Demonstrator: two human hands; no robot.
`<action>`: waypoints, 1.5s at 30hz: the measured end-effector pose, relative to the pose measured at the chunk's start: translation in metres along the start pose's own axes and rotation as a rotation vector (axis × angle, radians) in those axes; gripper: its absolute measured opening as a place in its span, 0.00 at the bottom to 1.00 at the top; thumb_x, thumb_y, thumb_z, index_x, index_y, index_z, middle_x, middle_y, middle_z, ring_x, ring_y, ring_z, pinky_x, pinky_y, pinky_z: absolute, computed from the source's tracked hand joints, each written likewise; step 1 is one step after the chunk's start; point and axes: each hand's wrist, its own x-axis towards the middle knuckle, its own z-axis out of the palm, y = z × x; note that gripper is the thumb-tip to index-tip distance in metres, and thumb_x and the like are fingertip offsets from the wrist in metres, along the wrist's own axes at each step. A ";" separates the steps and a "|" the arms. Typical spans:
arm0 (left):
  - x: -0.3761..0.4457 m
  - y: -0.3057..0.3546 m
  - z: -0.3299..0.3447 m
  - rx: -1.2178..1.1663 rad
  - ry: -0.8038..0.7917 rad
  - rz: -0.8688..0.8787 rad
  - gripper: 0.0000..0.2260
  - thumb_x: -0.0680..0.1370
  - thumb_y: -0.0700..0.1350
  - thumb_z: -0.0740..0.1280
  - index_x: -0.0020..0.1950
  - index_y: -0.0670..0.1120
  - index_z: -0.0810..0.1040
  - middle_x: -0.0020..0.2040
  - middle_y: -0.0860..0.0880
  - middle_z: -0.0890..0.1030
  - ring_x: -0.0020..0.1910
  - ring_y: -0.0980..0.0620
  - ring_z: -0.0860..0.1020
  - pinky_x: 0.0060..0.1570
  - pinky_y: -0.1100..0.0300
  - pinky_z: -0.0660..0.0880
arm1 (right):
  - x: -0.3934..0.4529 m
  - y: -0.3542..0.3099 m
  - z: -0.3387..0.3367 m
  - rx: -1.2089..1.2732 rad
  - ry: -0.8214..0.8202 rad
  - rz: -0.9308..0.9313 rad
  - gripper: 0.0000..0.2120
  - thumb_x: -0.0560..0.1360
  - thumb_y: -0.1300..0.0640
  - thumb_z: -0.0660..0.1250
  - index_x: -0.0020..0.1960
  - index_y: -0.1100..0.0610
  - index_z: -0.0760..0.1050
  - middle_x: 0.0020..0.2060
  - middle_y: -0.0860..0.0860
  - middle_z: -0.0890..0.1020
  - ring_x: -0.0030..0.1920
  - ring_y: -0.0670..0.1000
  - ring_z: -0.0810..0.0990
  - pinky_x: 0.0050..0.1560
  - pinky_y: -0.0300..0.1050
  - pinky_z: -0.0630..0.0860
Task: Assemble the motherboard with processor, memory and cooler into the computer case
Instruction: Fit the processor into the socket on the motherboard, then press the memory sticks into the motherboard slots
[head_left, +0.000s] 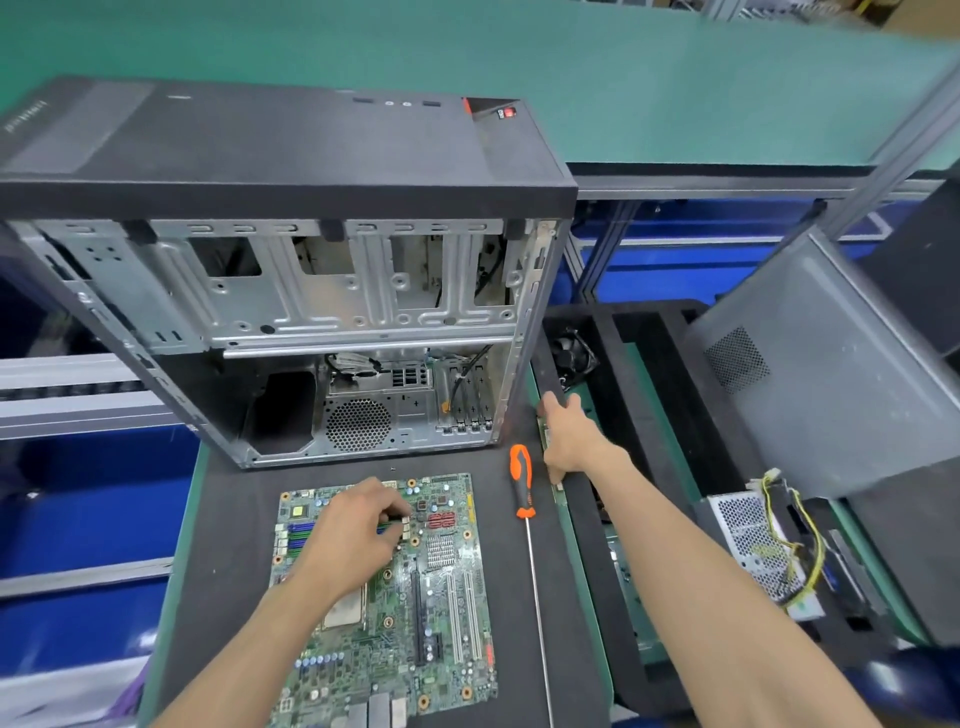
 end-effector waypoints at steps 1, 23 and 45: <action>0.001 0.000 0.000 0.003 -0.004 0.004 0.09 0.74 0.40 0.72 0.48 0.54 0.82 0.45 0.61 0.76 0.43 0.65 0.75 0.40 0.76 0.66 | -0.001 0.000 -0.001 0.002 0.008 -0.004 0.38 0.58 0.71 0.79 0.57 0.55 0.60 0.62 0.62 0.62 0.48 0.66 0.76 0.42 0.56 0.77; -0.038 -0.036 -0.026 -0.181 0.242 -0.139 0.09 0.76 0.39 0.71 0.48 0.53 0.84 0.45 0.60 0.79 0.41 0.62 0.78 0.44 0.68 0.74 | -0.103 -0.094 0.047 1.203 0.148 -0.036 0.05 0.75 0.66 0.71 0.50 0.60 0.78 0.39 0.60 0.83 0.32 0.57 0.84 0.35 0.47 0.82; -0.053 -0.047 -0.053 -0.595 0.145 -0.286 0.05 0.73 0.44 0.76 0.43 0.54 0.85 0.38 0.55 0.85 0.40 0.60 0.83 0.42 0.68 0.76 | -0.110 -0.190 0.104 1.091 0.171 -0.301 0.05 0.78 0.56 0.70 0.45 0.55 0.78 0.35 0.51 0.85 0.37 0.50 0.83 0.36 0.41 0.79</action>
